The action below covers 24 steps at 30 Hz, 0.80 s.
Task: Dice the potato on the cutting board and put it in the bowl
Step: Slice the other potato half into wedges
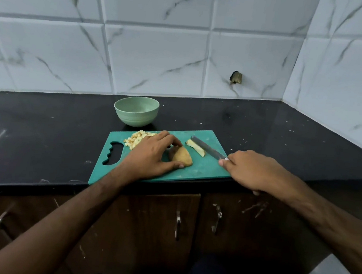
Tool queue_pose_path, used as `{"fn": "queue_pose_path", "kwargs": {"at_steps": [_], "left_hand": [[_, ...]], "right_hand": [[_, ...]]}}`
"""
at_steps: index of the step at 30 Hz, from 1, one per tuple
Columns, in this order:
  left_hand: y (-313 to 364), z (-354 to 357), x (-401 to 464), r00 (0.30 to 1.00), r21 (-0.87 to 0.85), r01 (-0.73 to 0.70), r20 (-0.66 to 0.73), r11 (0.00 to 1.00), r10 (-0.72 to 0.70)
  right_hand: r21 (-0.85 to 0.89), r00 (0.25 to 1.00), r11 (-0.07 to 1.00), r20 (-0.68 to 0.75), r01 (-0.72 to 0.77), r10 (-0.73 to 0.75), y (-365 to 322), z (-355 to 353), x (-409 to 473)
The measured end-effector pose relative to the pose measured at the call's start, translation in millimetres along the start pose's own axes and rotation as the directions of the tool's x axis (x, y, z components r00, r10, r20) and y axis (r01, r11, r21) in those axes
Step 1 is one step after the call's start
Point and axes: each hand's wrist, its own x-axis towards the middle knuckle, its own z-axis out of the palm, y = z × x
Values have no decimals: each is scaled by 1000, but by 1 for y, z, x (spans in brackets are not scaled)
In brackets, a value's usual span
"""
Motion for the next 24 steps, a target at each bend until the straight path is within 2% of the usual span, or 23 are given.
{"fn": "queue_pose_path", "kwargs": {"at_steps": [2,5,15,24], "left_hand": [[-1,-1,1,1000,36,11,-8,999,-11],[-2,0,1,1000,-21,9,2,1000,-9],[-2,1,1,1000,-32,-1,-20,999,1],[-1,-1,2,999,-95,-1,-34,995,-2]], "right_hand": [[38,1000,999,-2,-9,9,1,-9,2],[63,1000,998,26,1,-3,-3,-16,3],[-19,997,998,58,59,-58,-35,-17,-4],[-38,983,997,172,66,-58,-53,-33,1]]}}
